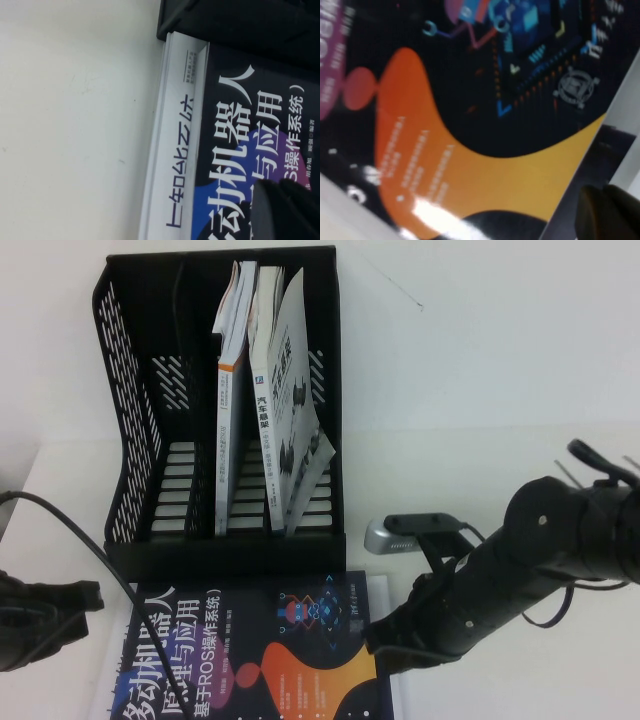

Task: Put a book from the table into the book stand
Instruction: Push book with right arm

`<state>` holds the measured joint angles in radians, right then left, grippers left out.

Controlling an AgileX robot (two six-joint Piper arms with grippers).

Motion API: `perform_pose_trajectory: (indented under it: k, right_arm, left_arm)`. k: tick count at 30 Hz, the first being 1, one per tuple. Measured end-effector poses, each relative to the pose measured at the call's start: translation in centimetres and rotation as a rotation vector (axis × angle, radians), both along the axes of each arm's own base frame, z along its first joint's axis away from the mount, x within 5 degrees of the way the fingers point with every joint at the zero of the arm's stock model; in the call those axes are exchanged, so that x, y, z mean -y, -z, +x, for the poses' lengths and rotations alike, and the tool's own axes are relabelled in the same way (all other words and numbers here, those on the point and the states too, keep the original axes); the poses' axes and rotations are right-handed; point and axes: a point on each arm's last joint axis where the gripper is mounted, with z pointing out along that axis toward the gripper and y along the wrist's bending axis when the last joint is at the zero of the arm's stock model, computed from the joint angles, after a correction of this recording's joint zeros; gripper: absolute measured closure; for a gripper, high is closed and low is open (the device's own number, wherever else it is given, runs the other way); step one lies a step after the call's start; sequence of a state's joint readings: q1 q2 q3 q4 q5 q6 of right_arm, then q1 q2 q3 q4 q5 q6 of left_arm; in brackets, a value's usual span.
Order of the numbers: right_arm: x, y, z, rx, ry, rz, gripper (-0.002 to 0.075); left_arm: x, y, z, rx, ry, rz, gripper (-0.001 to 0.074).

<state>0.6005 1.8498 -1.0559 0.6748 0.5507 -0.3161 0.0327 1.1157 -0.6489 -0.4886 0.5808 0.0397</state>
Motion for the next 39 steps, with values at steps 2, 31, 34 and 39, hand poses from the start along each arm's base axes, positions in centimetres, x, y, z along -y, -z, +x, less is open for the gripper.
perform_pose_trajectory:
  k: [2,31,34,39]
  right_arm:
    - [-0.1,0.8,0.0,-0.020,0.000,-0.013,0.0721]
    - [-1.6,1.7,0.4,-0.081,-0.028,0.040,0.0721]
    - [-2.8,1.7,0.7,-0.088,-0.058,0.052,0.0721]
    - [-4.2,1.8,1.5,-0.093,-0.089,0.067,0.0721]
  left_arm:
    - [0.0,0.0,0.0,-0.004,0.004,0.000,0.0738]
    - [-0.7,0.1,0.0,-0.011,-0.026,0.001,0.0738]
    - [-1.6,0.1,0.0,-0.013,-0.075,-0.012,0.0738]
    - [-2.5,0.0,-0.1,-0.011,-0.103,-0.045,0.0738]
